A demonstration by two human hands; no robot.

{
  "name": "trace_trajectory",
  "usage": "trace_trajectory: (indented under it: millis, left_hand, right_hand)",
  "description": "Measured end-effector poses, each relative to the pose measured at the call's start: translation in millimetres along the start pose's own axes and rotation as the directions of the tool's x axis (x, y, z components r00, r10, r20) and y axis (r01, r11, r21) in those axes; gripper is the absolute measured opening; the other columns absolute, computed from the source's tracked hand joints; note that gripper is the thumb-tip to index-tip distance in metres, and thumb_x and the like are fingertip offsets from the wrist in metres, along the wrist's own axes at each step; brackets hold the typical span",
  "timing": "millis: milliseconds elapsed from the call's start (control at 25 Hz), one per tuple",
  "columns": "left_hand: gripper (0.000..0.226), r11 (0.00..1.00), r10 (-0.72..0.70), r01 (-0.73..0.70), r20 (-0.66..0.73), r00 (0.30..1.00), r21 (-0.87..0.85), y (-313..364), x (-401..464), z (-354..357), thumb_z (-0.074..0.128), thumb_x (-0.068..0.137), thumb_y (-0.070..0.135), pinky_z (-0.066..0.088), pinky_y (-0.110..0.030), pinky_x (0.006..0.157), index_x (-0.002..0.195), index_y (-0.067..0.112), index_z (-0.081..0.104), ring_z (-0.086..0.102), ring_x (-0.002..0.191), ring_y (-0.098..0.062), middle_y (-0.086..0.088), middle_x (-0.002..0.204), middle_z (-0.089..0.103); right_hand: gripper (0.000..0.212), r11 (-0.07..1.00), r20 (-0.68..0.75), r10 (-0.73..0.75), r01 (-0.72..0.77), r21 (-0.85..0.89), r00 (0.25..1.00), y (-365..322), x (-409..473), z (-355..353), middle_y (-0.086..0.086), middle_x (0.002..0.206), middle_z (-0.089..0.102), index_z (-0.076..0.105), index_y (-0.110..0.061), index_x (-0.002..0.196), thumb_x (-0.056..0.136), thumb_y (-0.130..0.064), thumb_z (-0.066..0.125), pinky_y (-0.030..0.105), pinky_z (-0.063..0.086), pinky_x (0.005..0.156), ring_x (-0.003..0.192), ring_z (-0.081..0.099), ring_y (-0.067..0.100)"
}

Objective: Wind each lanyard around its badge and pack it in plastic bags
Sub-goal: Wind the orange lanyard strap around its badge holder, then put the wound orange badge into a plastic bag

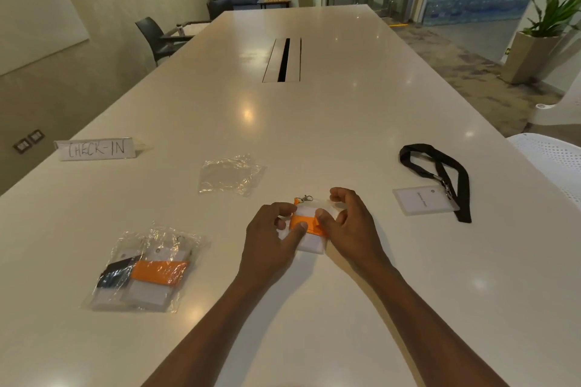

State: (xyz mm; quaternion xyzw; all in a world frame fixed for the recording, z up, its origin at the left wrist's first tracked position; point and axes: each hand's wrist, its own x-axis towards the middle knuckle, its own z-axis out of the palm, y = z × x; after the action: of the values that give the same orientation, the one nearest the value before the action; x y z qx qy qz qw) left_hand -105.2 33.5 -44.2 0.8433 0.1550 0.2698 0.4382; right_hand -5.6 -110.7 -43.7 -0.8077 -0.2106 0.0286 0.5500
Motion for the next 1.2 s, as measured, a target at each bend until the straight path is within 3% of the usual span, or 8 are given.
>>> trace_trajectory:
  millis: [120, 360, 480, 760, 920, 1080, 1200]
  left_hand:
    - [0.026, 1.000, -0.004, 0.004, -0.034, 0.999, -0.002, -3, 2, -1, 0.065, 0.083, 0.039, 0.045, -0.017, 0.069, 0.106, 0.026, 0.067, 0.060, 0.085, -0.007, 0.011, 0.098, 0.064]
    - [0.019, 0.998, -0.050, 0.055, -0.155, 0.987, 0.029, -17, 21, 3, 0.063, 0.088, 0.021, 0.050, -0.025, 0.076, 0.104, 0.030, 0.065, 0.059, 0.088, -0.002, 0.014, 0.100, 0.063]
    - [0.024, 0.978, 0.020, 0.026, -0.219, 0.976, 0.205, -27, 41, 3, 0.062, 0.087, 0.014, 0.041, -0.025, 0.086, 0.109, 0.024, 0.063, 0.056, 0.099, -0.015, 0.006, 0.107, 0.061]
    - [0.033, 0.826, -0.108, 0.283, -0.357, 0.928, 0.487, -38, 92, -12, 0.060, 0.091, 0.031, 0.042, -0.045, 0.091, 0.120, 0.015, 0.058, 0.051, 0.113, -0.032, -0.011, 0.119, 0.057]
    - [0.033, 0.799, -0.161, 0.346, -0.379, 0.911, 0.491, -40, 103, -14, 0.061, 0.089, 0.038, 0.044, -0.043, 0.090, 0.112, 0.015, 0.062, 0.057, 0.106, -0.033, -0.010, 0.111, 0.061]
    - [0.016, 0.822, -0.165, 0.351, -0.403, 0.900, 0.448, -40, 102, -15, 0.058, 0.087, 0.024, 0.049, -0.041, 0.083, 0.096, 0.015, 0.068, 0.063, 0.090, -0.032, -0.009, 0.097, 0.065]
    - [0.011, 0.875, -0.209, 0.370, -0.446, 0.870, 0.311, -40, 101, -18, 0.055, 0.084, 0.017, 0.052, -0.038, 0.076, 0.084, 0.017, 0.066, 0.063, 0.079, -0.029, -0.005, 0.086, 0.064]
  right_hand:
    - [0.035, 1.000, -0.020, -0.010, 0.010, 0.019, 1.000, 1, 4, -3, -0.009, 0.113, 0.060, 0.055, -0.022, 0.121, 0.089, -0.030, 0.067, 0.008, 0.042, 0.069, 0.089, 0.056, 0.008]
    - [0.022, 0.995, -0.006, 0.056, -0.056, 0.077, 0.998, 5, 37, -9, -0.008, 0.102, 0.065, 0.060, -0.025, 0.112, 0.093, -0.036, 0.059, 0.013, 0.043, 0.074, 0.088, 0.059, -0.003]
    - [0.023, 0.997, 0.030, 0.042, -0.043, 0.063, 0.999, 8, 58, -5, -0.005, 0.099, 0.067, 0.061, -0.021, 0.110, 0.093, -0.037, 0.059, 0.018, 0.047, 0.075, 0.089, 0.061, 0.004]
    - [0.008, 1.000, 0.029, -0.002, 0.002, 0.004, 1.000, 11, 93, 2, -0.003, 0.085, 0.070, 0.066, -0.023, 0.089, 0.091, -0.022, 0.058, 0.016, 0.044, 0.066, 0.080, 0.063, 0.010]
    - [0.011, 1.000, 0.016, -0.015, 0.015, 0.004, 1.000, 19, 95, 4, -0.006, 0.081, 0.070, 0.067, -0.025, 0.086, 0.090, -0.019, 0.059, 0.026, 0.051, 0.071, 0.078, 0.066, 0.012]
    - [0.011, 1.000, 0.019, -0.028, 0.028, 0.000, 0.999, 20, 96, 4, -0.006, 0.078, 0.070, 0.067, -0.025, 0.085, 0.089, -0.018, 0.060, 0.029, 0.052, 0.072, 0.078, 0.067, 0.014]
    - [0.011, 1.000, 0.022, -0.030, 0.030, 0.001, 0.999, 19, 95, 4, -0.006, 0.078, 0.070, 0.067, -0.025, 0.085, 0.089, -0.017, 0.060, 0.029, 0.053, 0.072, 0.078, 0.067, 0.014]
